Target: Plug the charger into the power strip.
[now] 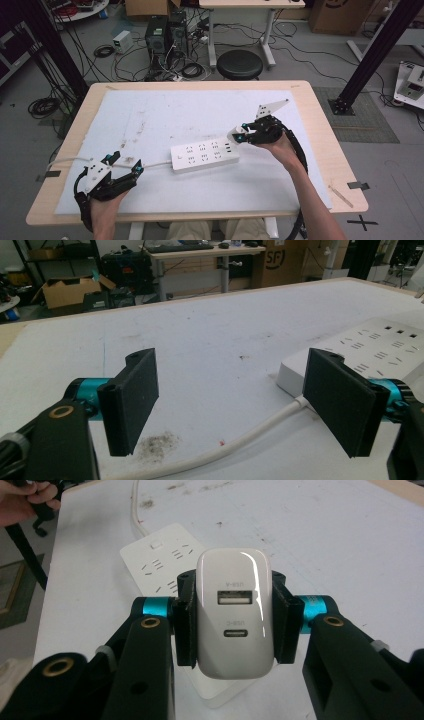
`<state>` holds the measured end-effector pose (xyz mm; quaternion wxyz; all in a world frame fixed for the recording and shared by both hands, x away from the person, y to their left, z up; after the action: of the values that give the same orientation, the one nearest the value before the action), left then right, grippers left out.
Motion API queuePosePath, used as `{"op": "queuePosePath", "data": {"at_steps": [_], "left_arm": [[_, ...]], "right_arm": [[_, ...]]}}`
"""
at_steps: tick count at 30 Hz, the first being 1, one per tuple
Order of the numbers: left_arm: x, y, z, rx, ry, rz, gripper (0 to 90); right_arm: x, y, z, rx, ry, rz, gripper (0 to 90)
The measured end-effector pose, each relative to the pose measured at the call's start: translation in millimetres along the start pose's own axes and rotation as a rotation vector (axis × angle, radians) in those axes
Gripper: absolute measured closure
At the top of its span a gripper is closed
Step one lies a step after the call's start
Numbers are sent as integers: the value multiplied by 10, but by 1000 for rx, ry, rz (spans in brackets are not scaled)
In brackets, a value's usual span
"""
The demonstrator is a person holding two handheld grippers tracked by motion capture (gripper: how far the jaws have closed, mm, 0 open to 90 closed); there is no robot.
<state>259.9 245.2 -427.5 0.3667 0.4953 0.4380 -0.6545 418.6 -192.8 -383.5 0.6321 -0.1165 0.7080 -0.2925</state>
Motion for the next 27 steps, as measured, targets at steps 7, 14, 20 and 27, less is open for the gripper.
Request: {"op": "queuePosePath", "data": {"at_steps": [7,14,20,27], "left_arm": [[-17,2,17,-3,3,2,224],[-3,-12,59,8,3,-2,224],[-7,-42,48,4,3,-3,224],[17,-49,76,9,-2,-6,224]], "right_arm": [[-164,30,82,2,-82,-71,635],[-310,160,165,-57,-154,-156,634],[-310,331,132,-113,-200,-188,634],[-419,491,53,-127,-282,-275,634]]}}
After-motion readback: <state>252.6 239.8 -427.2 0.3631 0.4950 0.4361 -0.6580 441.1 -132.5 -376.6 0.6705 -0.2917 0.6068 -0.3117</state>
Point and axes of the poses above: each handheld gripper's, and its own axes: y roughly forward along the jaws, x roughly out of its underside, z roughly to its right, the point moved 2 cm from there along y, roughly forward along the jaws, and after that the axes turned 8 degrees about -y, right-handed, at the moved point
